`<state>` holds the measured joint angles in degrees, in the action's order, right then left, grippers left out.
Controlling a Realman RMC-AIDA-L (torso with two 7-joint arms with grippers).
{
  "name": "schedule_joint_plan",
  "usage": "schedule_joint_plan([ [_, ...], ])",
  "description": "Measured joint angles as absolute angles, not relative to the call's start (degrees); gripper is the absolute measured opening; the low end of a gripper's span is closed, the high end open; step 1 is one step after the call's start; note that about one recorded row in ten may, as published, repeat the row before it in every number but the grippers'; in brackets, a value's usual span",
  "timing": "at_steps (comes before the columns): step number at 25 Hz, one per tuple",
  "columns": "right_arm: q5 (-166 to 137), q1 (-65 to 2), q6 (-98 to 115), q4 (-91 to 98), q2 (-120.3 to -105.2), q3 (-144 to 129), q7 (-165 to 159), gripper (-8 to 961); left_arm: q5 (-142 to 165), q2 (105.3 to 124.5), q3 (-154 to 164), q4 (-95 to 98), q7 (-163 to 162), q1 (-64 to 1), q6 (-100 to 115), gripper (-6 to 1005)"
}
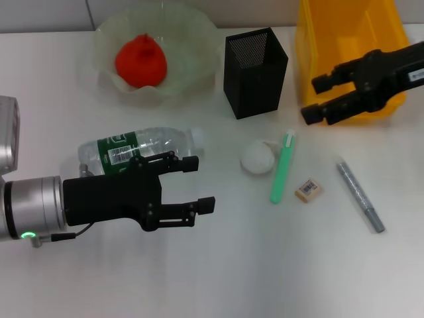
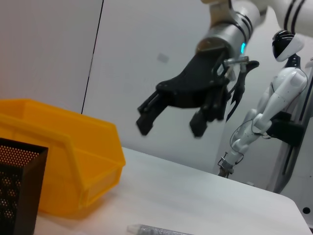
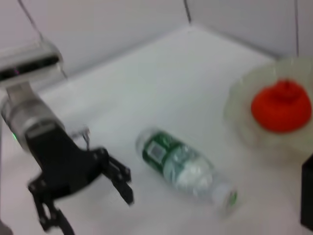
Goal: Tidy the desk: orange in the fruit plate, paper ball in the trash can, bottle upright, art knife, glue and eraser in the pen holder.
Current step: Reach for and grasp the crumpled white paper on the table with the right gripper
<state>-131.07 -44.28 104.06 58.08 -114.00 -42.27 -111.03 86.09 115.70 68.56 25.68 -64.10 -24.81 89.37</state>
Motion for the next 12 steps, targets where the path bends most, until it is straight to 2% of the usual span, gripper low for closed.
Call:
schedule_joint_plan([
  [4, -136.76, -48.07, 101.32, 58.04, -114.41, -49.04, -114.48, 775, 86.13, 115.84, 68.58, 25.42, -63.84, -24.90, 88.84, 818],
  [7, -140.51, -49.44, 96.31, 57.85, -115.89, -55.70, -115.03, 772, 86.14, 115.84, 68.58, 25.35, -64.10, -24.89, 88.77, 818],
  [8, -140.51, -49.44, 96.31, 57.85, -115.89, -55.70, -115.03, 772, 86.14, 115.84, 68.58, 25.35, -64.10, -24.89, 88.77, 818],
  [12, -142.85, -49.55, 89.60, 57.80, -118.19, -62.27, -114.47, 768, 86.14, 115.84, 68.58, 25.31, -64.44, -24.89, 88.76, 818],
])
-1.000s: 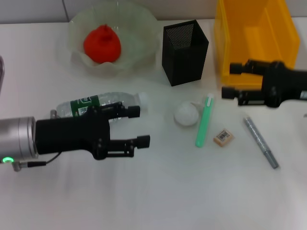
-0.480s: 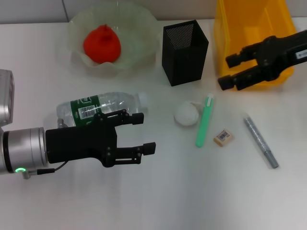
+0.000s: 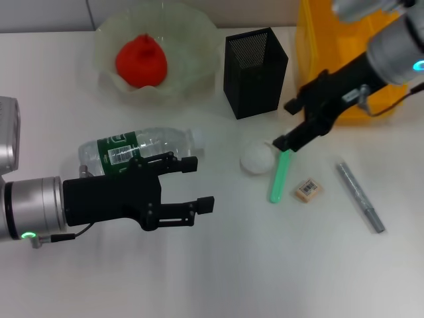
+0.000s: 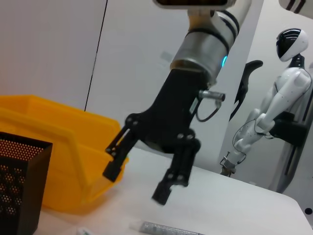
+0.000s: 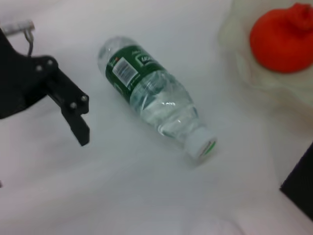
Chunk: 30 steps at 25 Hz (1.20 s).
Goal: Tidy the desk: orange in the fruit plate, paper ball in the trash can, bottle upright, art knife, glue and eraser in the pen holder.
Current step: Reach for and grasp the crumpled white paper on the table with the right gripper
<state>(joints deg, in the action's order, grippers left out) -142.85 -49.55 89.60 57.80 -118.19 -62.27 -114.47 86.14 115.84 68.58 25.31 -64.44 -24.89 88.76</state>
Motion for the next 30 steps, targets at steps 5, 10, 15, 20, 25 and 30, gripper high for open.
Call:
schedule_joint_plan([
  [5, -142.98, -49.50, 84.34, 55.50, -118.90, -67.37, -114.07, 764, 86.14, 115.86, 68.55, 25.17, -64.56, -24.87, 88.74, 817],
  [10, -142.50, -49.76, 79.59, 52.09, -119.12, -71.23, -112.99, 759, 86.13, 115.99, 68.55, 25.14, -64.60, -24.87, 88.68, 817],
  [15, -140.54, -49.78, 76.24, 49.45, -119.28, -73.47, -111.19, 755, 86.13, 116.07, 68.55, 25.13, -64.60, -24.91, 88.67, 817],
  [20, -138.99, -49.81, 72.46, 46.88, -119.34, -75.37, -109.65, 750, 86.13, 116.10, 68.56, 25.13, -64.60, -25.15, 88.61, 817],
  [25, -137.19, -50.28, 70.03, 43.98, -119.36, -76.64, -108.07, 746, 86.13, 116.11, 68.55, 25.13, -64.60, -25.42, 88.52, 817],
  [30, -137.11, -50.60, 69.17, 42.42, -119.44, -76.89, -107.40, 741, 86.07, 116.18, 68.55, 25.14, -64.60, -25.56, 88.47, 816],
])
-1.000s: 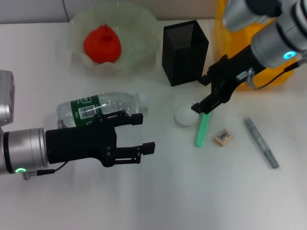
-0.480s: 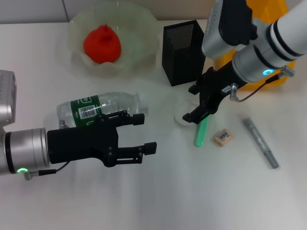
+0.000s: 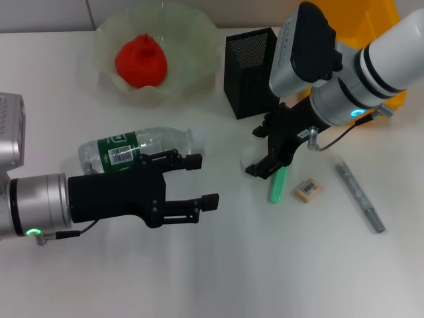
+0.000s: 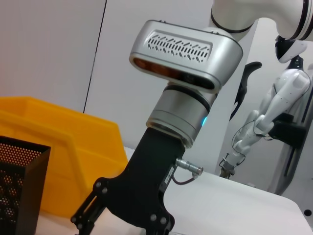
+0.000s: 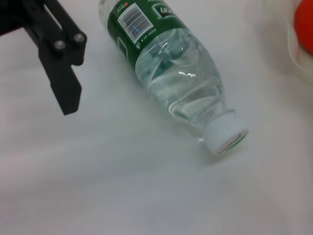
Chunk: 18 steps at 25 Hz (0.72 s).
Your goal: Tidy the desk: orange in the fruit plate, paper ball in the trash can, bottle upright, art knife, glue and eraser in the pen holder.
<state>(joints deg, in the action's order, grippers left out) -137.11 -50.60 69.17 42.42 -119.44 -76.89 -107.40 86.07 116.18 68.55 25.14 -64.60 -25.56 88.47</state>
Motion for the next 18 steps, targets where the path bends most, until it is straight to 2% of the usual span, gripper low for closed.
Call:
schedule_joint_plan([
  [5, -137.10, -50.61, 68.57, 42.02, -119.45, -76.82, -107.39, 737, 85.99, 116.19, 68.55, 25.13, -64.68, -25.81, 87.94, 816],
  [11, -137.02, -50.60, 70.67, 43.33, -119.37, -75.71, -108.10, 590, 86.01, 116.19, 68.55, 25.13, -64.76, -25.94, 87.83, 816],
  [18, -137.01, -48.54, 87.03, 60.27, -119.00, -63.09, -113.73, 545, 86.05, 116.14, 68.55, 25.13, -64.78, -26.01, 87.71, 816],
])
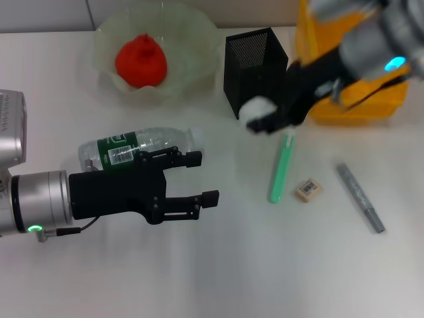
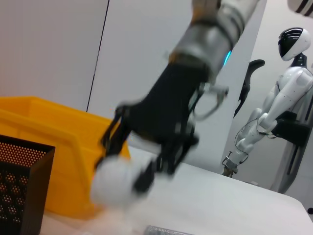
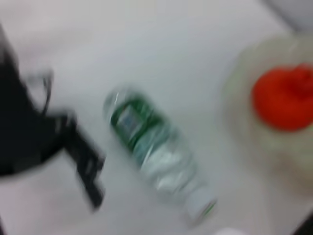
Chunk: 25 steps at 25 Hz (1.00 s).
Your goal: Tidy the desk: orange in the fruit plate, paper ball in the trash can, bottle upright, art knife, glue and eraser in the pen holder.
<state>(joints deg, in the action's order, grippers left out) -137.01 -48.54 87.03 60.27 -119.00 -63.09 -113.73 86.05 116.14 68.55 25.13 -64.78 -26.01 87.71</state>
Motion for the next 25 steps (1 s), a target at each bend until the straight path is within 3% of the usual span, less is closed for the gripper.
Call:
schedule_joint_plan([
  [4, -137.26, -46.95, 91.99, 72.53, -118.62, -54.54, -119.13, 531, 86.13, 116.17, 68.55, 25.13, -64.78, -26.01, 87.71, 816],
  [11, -141.40, -45.50, 85.65, 76.96, -117.15, -47.82, -124.44, 555, 86.14, 116.27, 68.55, 25.13, -64.99, -26.02, 87.74, 815],
  [14, -144.29, -45.46, 80.12, 74.21, -116.08, -45.22, -126.55, 566, 86.14, 116.27, 68.55, 25.13, -65.27, -26.06, 87.79, 815],
  [17, -145.41, -45.73, 73.42, 66.25, -113.84, -44.71, -128.08, 577, 86.14, 116.28, 68.55, 25.13, -65.29, -26.21, 87.79, 815],
  [19, -144.99, -45.75, 72.29, 64.34, -113.37, -44.90, -127.41, 583, 86.13, 116.28, 68.55, 25.13, -65.35, -26.24, 87.77, 815],
  [25, -144.40, -45.82, 68.64, 61.22, -113.43, -45.50, -124.66, 644, 86.13, 116.21, 68.55, 25.13, -65.87, -26.34, 87.73, 815],
])
